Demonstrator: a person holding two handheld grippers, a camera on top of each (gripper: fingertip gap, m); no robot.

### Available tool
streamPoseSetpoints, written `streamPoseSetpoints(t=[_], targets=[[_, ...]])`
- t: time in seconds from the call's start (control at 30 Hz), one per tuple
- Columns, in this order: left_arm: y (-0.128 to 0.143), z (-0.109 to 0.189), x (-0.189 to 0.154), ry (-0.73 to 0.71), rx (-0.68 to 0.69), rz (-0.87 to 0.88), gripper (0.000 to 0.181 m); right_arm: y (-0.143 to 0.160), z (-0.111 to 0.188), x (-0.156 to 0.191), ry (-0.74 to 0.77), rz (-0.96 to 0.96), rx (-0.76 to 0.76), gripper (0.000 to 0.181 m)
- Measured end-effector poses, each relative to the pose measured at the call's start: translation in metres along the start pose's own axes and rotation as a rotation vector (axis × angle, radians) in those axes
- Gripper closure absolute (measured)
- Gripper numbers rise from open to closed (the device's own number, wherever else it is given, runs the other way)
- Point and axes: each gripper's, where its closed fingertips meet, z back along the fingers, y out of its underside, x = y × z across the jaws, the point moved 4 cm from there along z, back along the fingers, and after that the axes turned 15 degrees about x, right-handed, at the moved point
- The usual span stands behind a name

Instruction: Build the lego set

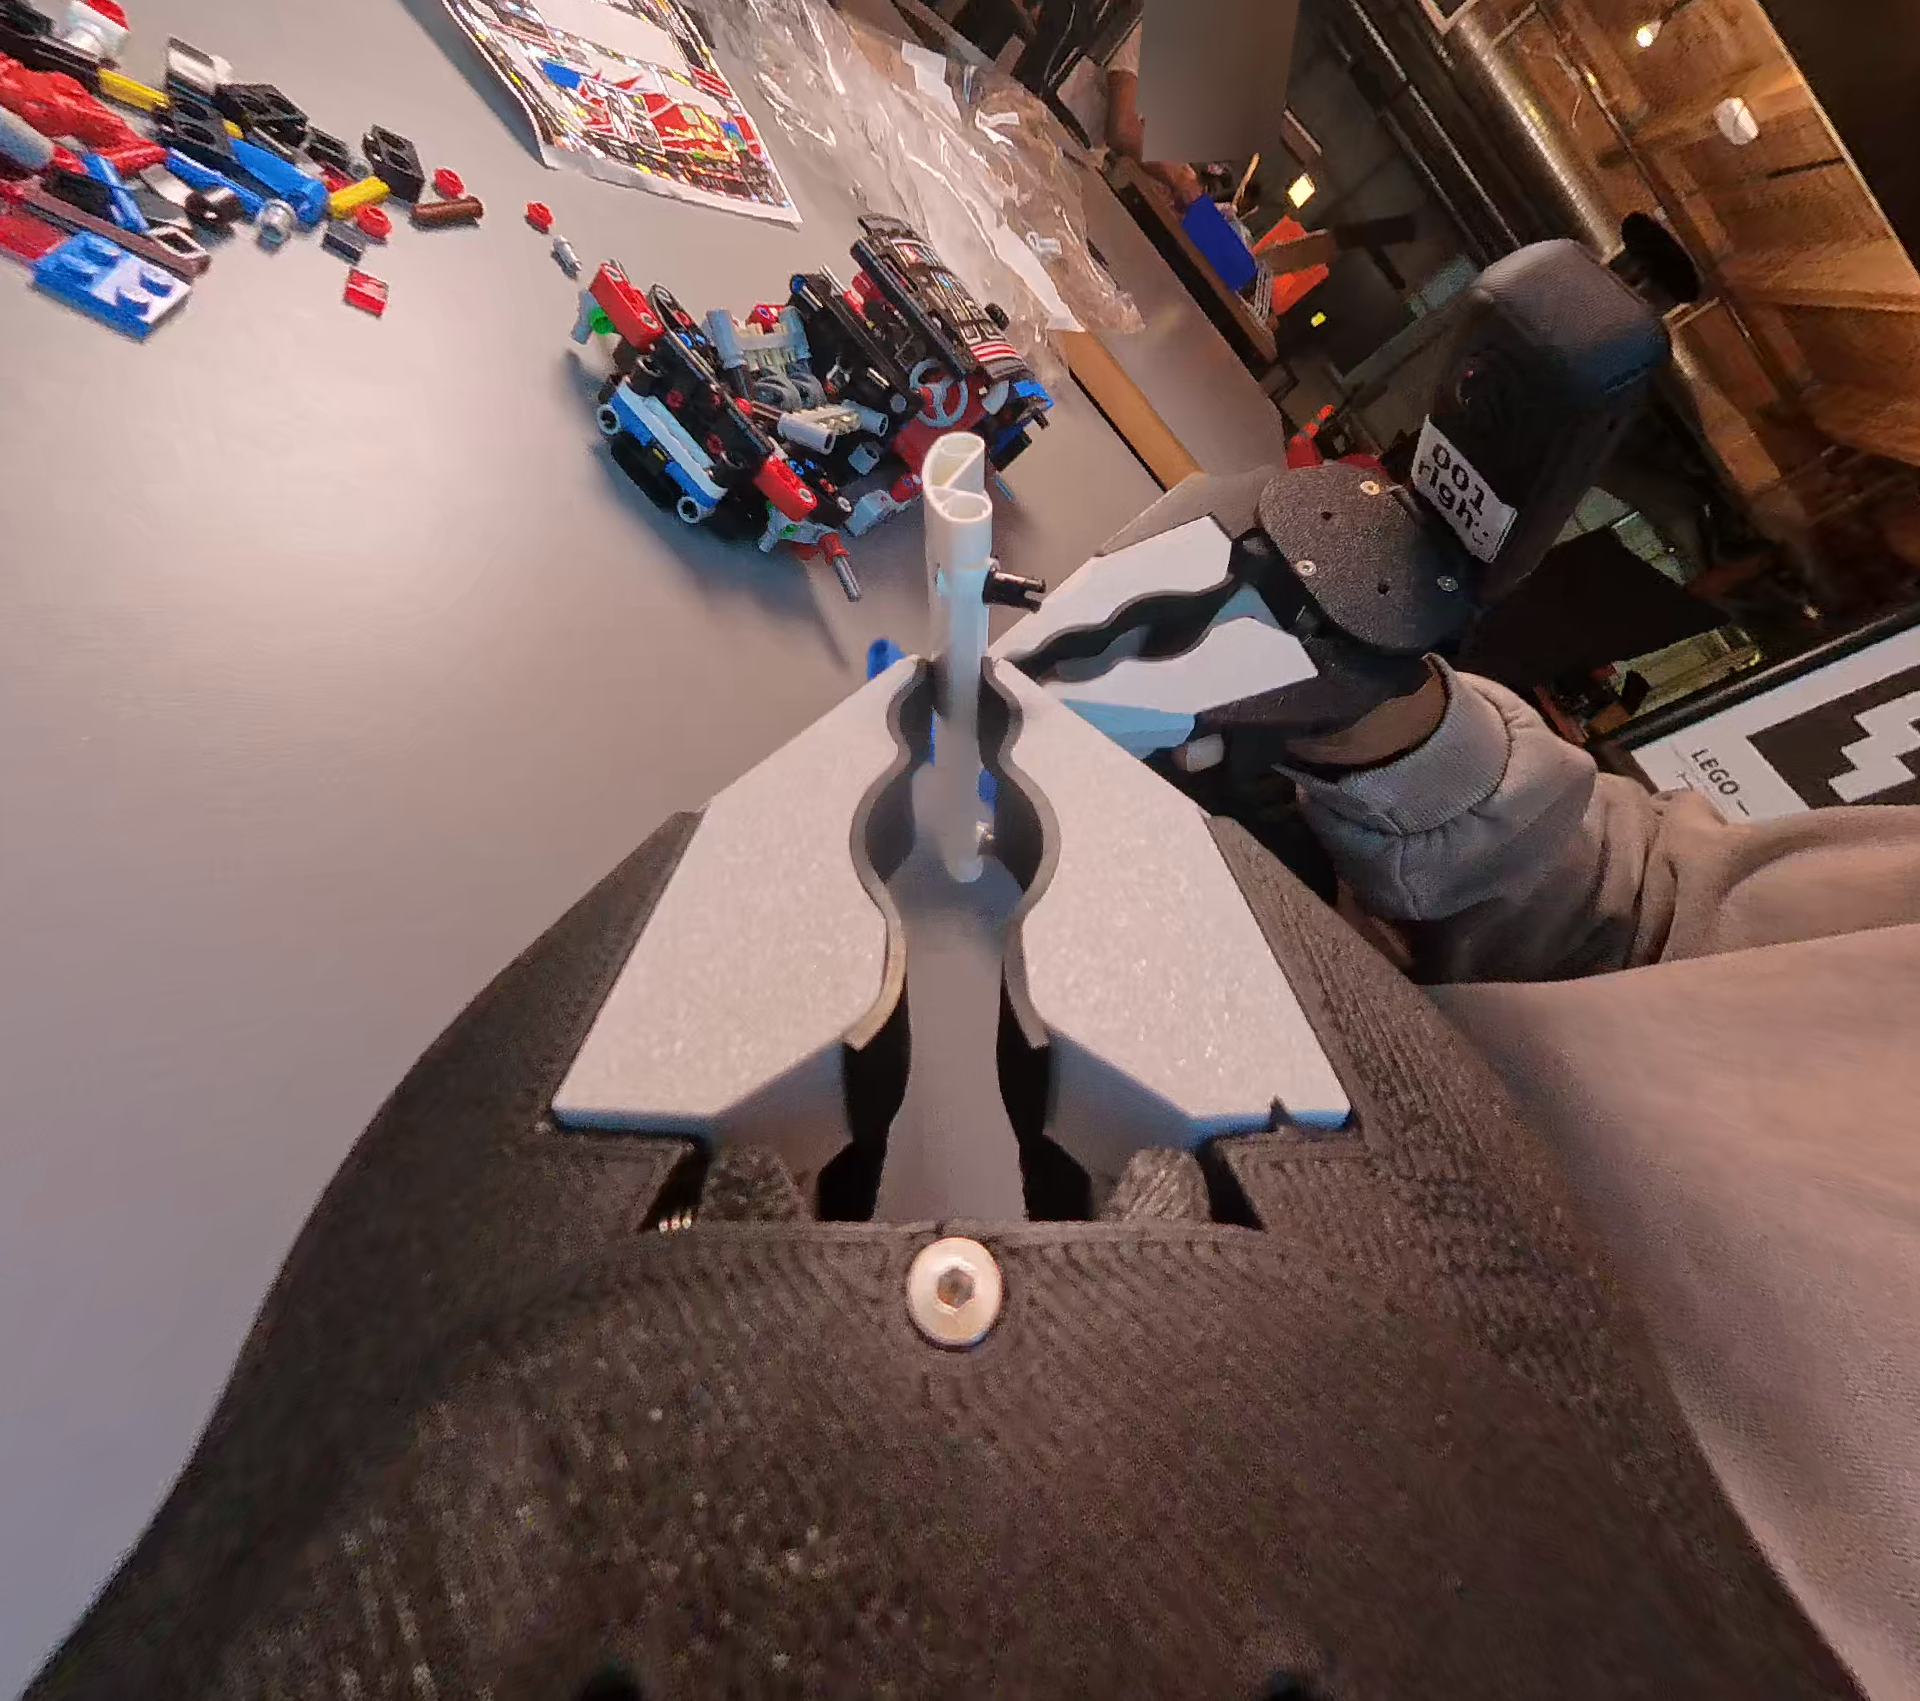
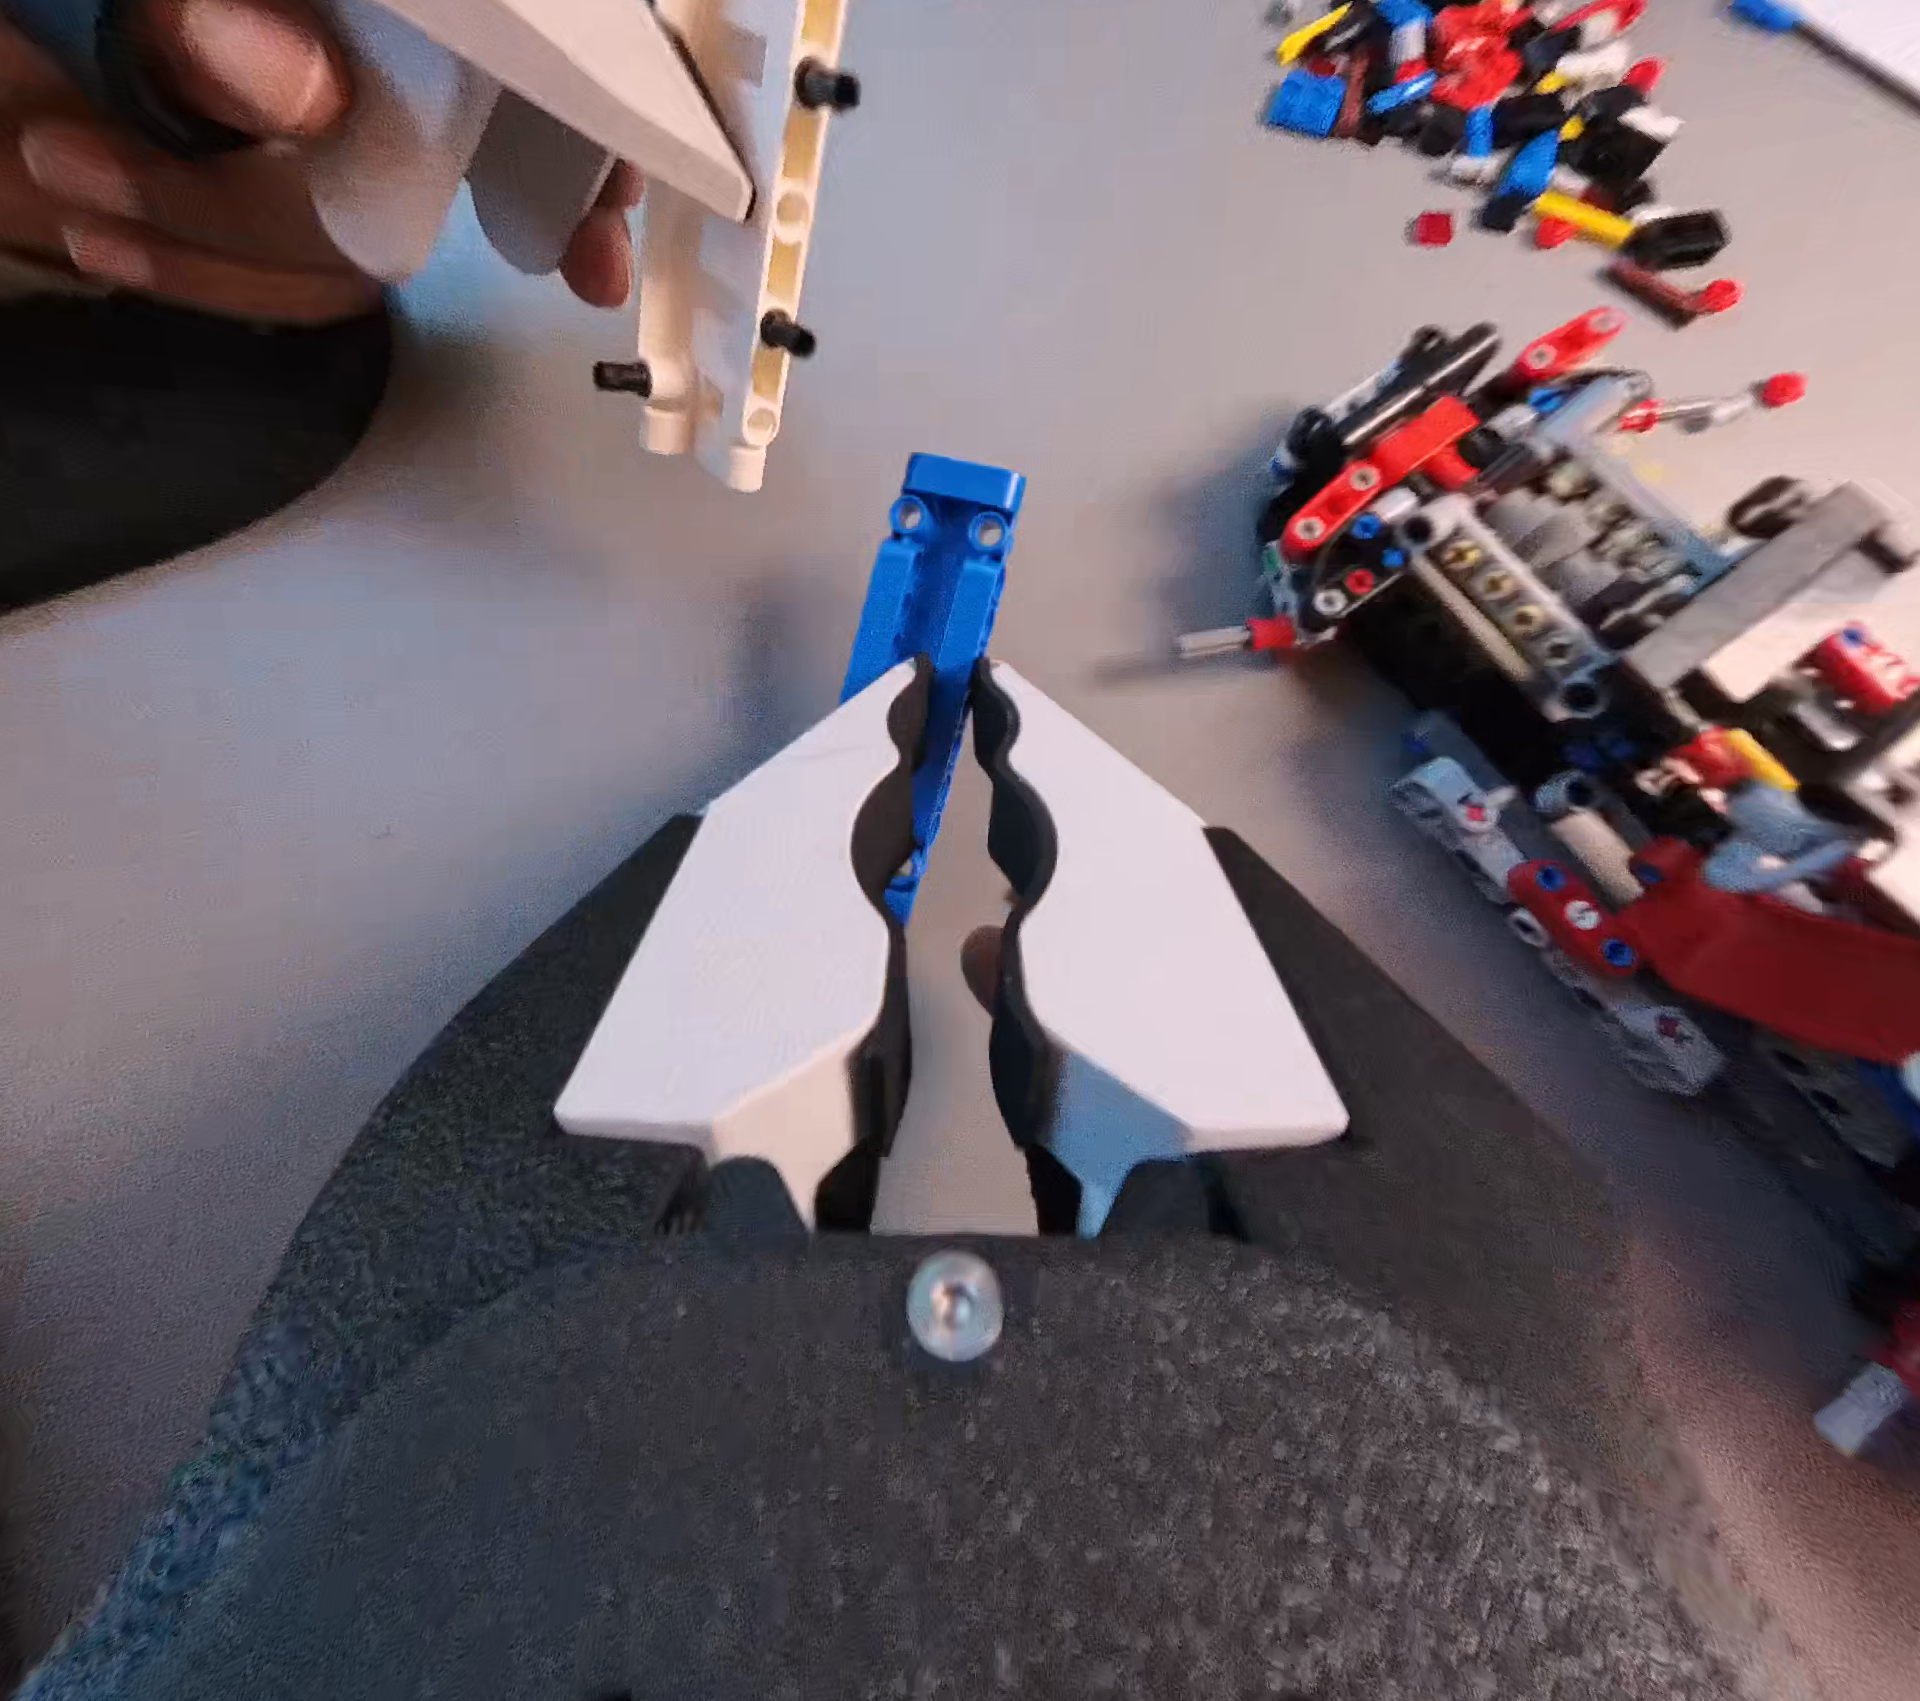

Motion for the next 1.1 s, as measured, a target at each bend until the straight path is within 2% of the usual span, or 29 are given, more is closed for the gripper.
streamPoseSetpoints(t=[0.03, 0.17, 0.3, 0.4, 0.57, 0.67, 1.1], targets=[[-0.002, 0.001, 0.001, 0.002, -0.018, 0.015, 0.176, -0.010, 0.009, -0.008, 0.020, -0.017, -0.092, 0.177], [-0.019, -0.003, -0.006, 0.080, -0.130, 0.089, 0.176, -0.044, 0.041, -0.031, 0.146, -0.014, -0.334, 0.177], [-0.030, -0.012, -0.009, 0.011, -0.168, 0.043, 0.176, -0.069, 0.045, -0.041, 0.253, 0.053, -0.381, 0.177], [-0.037, -0.016, -0.005, -0.019, -0.196, 0.072, 0.176, -0.080, 0.041, -0.043, 0.284, 0.105, -0.382, 0.177], [-0.046, -0.024, 0.007, -0.096, -0.240, 0.118, 0.176, -0.084, 0.030, -0.046, 0.312, 0.132, -0.387, 0.177], [-0.048, -0.029, 0.011, -0.092, -0.255, 0.155, 0.176, -0.081, 0.028, -0.050, 0.321, 0.132, -0.392, 0.177], [-0.045, -0.031, 0.018, -0.138, -0.224, 0.145, 0.176, -0.076, 0.019, -0.055, 0.256, 0.099, -0.366, 0.177]])
